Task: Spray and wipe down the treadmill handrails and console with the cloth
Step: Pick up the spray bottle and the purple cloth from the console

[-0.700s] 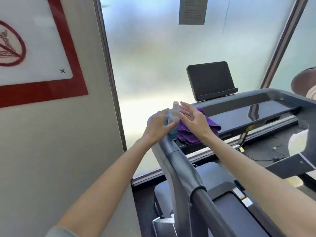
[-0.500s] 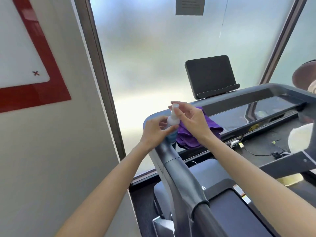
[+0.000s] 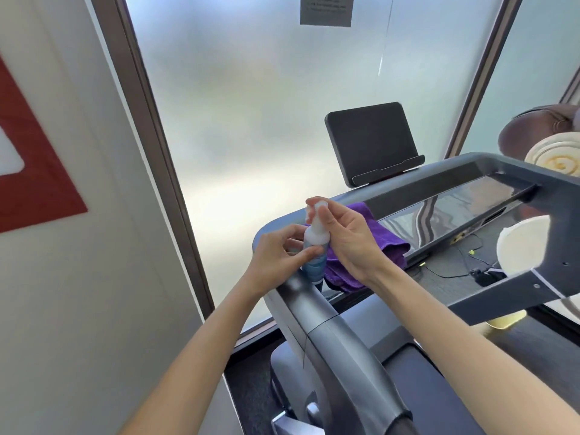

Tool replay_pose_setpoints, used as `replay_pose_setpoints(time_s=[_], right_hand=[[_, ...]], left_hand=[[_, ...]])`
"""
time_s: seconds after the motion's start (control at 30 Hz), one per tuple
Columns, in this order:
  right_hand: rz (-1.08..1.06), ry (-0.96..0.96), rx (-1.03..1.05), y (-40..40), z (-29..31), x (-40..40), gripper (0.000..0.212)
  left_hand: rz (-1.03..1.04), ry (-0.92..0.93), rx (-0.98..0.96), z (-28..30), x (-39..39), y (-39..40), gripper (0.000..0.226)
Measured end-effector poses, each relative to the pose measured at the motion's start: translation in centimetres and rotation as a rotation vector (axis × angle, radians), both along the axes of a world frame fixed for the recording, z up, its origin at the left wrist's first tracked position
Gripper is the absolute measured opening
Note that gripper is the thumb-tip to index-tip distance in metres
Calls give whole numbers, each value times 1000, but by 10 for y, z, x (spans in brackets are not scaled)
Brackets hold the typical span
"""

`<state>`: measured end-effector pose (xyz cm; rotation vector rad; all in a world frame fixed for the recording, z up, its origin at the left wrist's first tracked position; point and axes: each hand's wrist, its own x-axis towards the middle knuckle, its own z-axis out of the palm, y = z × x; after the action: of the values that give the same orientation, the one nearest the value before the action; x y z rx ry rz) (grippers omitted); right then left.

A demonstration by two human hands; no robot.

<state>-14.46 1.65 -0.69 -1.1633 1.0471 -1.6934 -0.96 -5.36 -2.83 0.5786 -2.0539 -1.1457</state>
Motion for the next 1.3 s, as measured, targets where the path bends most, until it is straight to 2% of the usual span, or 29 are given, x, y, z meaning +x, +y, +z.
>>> replay_pose_setpoints(time_s=[0.17, 0.37, 0.53, 0.73, 0.97, 1.03, 1.07, 1.17, 1.2, 1.3], right_hand=[[-39, -113, -33, -7, -6, 10, 44], [-48, -147, -84, -9, -8, 13, 28], [-26, -220, -102, -8, 0, 16, 39], [-32, -148, -95, -8, 5, 13, 50], [-32, -144, -122, -3, 36, -18, 41], [-112, 17, -35, 1, 37, -28, 35], [-171, 190, 30, 4, 35, -32, 29], [-296, 884, 153, 5, 18, -37, 18], [-286, 1020, 151, 3, 13, -35, 18], [-154, 1152, 157, -3, 5, -25, 21]], left_hand=[[-46, -13, -10, 3, 1, -5, 20], [-64, -14, -6, 2, -1, -6, 21], [-61, -5, -19, 1, -1, -4, 24], [-49, -4, -11, 1, 2, -2, 23], [19, 59, 78, -1, 3, 5, 25], [65, 113, 99, 2, 6, 7, 26], [90, 146, 107, 5, 9, 8, 26], [137, 224, 118, 16, 17, 8, 26], [143, 228, 110, 20, 19, 8, 26], [149, 199, 66, 27, 26, 8, 29]])
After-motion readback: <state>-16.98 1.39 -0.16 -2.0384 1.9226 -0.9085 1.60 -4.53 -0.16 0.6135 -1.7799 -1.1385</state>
